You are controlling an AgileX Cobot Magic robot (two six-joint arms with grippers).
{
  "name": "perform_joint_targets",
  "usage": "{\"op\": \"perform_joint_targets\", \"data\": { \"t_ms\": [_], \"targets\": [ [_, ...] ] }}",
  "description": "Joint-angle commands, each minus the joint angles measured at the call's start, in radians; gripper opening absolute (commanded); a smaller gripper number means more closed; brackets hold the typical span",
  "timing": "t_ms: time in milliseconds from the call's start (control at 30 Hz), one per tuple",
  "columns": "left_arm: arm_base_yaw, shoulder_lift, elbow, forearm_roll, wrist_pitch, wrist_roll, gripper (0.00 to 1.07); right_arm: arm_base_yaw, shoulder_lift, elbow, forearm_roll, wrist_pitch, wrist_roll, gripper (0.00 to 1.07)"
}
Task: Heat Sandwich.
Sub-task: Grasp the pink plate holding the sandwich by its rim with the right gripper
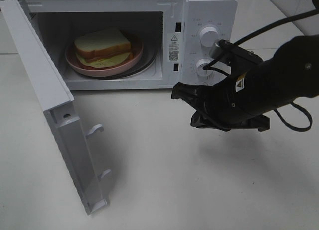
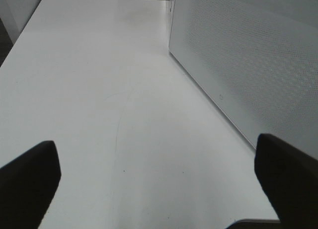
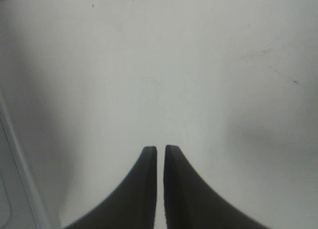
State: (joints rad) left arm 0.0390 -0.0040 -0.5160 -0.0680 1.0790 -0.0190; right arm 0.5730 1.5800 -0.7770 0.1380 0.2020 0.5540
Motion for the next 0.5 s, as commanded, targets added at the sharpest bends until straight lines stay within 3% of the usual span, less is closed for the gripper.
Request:
{"op": "perform_joint_targets", "data": {
  "t_ms": [33, 500],
  "targets": [
    [-0.002, -0.005, 0.001, 0.0, -0.006, 0.0, 1.0, 0.001, -0.01, -0.059, -0.008, 0.15, -0.19, 0.06],
    [-0.002, -0.005, 0.001, 0.0, -0.006, 0.0, 1.0, 0.001, -0.01, -0.254, -0.084, 0.551, -0.842, 0.07]
  ]
}}
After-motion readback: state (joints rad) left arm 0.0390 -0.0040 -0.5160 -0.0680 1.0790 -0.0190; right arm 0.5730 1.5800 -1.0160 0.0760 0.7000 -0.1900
